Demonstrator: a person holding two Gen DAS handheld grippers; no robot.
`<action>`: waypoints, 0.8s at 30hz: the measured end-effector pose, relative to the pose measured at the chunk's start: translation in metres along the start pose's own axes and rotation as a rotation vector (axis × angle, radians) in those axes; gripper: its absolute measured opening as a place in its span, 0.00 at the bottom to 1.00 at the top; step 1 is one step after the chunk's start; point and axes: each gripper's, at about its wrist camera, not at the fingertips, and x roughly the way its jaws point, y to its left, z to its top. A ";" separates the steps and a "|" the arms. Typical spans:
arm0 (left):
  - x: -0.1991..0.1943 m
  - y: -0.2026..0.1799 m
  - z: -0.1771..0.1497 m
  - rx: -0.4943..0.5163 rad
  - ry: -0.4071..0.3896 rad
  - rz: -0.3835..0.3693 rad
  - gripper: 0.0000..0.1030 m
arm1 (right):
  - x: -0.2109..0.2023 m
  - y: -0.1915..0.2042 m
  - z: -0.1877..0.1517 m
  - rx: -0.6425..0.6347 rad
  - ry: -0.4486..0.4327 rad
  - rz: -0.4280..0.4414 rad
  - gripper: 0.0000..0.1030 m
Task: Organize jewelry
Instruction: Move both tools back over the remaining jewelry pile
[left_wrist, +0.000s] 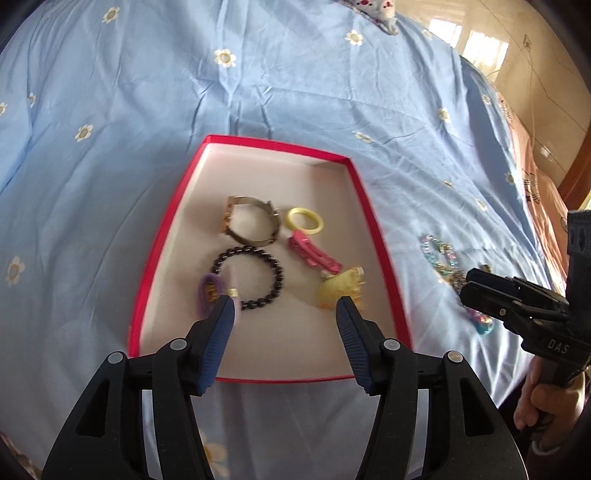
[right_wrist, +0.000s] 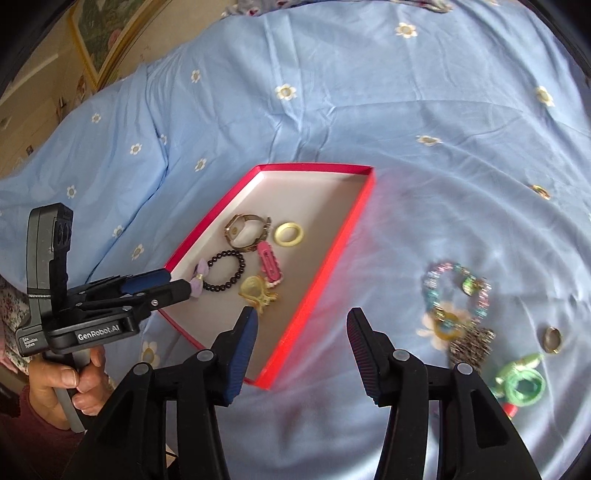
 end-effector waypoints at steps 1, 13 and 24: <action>-0.001 -0.005 0.000 0.006 -0.003 -0.008 0.57 | -0.006 -0.006 -0.003 0.014 -0.007 -0.010 0.52; 0.005 -0.075 -0.005 0.111 0.028 -0.131 0.58 | -0.058 -0.070 -0.033 0.160 -0.071 -0.116 0.56; 0.024 -0.111 -0.001 0.166 0.064 -0.167 0.58 | -0.079 -0.107 -0.055 0.234 -0.086 -0.167 0.56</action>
